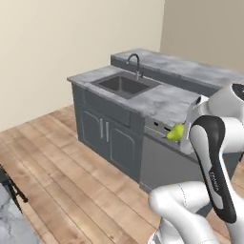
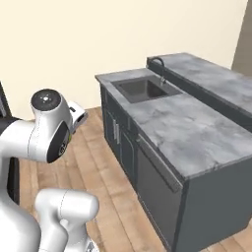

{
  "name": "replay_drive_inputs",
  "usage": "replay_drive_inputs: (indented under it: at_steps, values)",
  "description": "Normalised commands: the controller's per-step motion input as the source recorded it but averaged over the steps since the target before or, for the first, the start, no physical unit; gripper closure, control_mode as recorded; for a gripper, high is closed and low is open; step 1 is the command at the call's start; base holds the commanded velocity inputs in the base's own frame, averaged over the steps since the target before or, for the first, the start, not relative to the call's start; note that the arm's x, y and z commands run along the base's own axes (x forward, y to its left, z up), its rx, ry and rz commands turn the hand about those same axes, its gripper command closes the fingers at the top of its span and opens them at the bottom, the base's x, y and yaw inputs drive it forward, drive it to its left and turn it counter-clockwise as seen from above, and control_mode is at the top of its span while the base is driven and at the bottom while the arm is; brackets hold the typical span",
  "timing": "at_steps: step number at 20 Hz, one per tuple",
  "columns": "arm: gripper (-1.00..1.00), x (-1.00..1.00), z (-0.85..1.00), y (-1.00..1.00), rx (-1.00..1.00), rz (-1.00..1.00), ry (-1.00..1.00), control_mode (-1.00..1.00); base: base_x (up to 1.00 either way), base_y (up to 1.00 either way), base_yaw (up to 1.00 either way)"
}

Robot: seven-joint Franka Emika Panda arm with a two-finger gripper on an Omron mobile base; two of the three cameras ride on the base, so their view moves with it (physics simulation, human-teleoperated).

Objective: Place the pear in the correct fridge rack based on whether it is a fruit or vegetable. Finally, close the fridge door.

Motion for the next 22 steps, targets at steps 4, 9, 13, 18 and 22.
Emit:
replay_drive_inputs:
  at_steps: [4,9,13,18,22]
  values:
    - [1.0,0.0,0.0,0.0,0.0,0.0,0.0,1.0,0.98,0.77,0.47]
    - [1.0,0.0,0.0,0.0,0.0,0.0,0.0,1.0,1.0,0.29,0.29]
    - [1.0,0.0,0.0,0.0,0.0,0.0,0.0,1.0,1.0,0.07,0.13]
    - [1.0,0.0,0.0,0.0,0.0,0.0,0.0,1.0,1.0,0.03,0.01]
    - [1.0,0.0,0.0,0.0,0.0,0.0,0.0,1.0,1.0,0.05,0.0]
